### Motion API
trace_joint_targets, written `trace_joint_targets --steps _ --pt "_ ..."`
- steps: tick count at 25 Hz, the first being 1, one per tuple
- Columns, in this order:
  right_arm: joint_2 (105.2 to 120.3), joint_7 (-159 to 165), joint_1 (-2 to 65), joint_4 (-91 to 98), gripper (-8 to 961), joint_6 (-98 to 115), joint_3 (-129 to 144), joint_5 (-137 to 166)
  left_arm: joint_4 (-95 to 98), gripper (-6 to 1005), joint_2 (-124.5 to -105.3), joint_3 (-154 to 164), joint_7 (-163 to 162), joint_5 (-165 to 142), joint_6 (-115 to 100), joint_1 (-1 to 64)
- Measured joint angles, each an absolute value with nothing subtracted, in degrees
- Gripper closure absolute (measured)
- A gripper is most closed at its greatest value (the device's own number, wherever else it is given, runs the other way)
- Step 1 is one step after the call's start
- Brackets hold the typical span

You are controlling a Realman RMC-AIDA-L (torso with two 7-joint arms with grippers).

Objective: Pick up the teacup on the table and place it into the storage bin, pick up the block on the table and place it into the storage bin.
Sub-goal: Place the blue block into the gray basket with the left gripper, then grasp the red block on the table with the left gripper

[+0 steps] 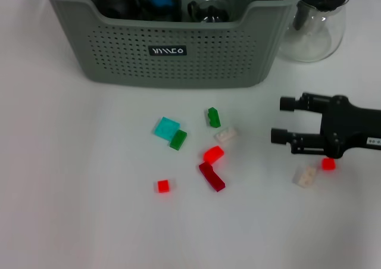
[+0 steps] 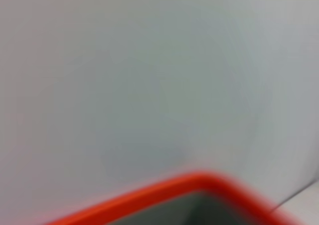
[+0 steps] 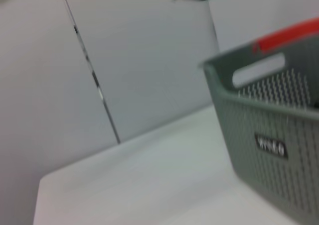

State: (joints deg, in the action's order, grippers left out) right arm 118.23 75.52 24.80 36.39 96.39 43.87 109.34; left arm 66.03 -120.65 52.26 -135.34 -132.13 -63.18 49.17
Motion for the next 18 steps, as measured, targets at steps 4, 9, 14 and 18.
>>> trace_joint_targets --steps 4,9,14,18 --pt "119.22 69.8 24.2 36.3 120 99.2 40.8 107.5 70.2 364 -120.24 47.5 -120.5 -102.9 -76.4 37.4" --pt "118.87 69.5 24.2 35.5 119 99.8 40.3 107.5 66.8 365 -120.04 40.9 -102.4 -86.8 -95.0 26.2" --pt "118.54 71.4 24.7 35.1 120 99.9 39.6 107.4 55.7 373 -123.63 36.2 -72.9 -99.5 -103.6 16.9" --pt "118.39 73.1 25.2 35.3 121 99.7 39.8 107.6 47.3 389 -124.27 36.0 -61.4 -107.2 -101.7 15.4"
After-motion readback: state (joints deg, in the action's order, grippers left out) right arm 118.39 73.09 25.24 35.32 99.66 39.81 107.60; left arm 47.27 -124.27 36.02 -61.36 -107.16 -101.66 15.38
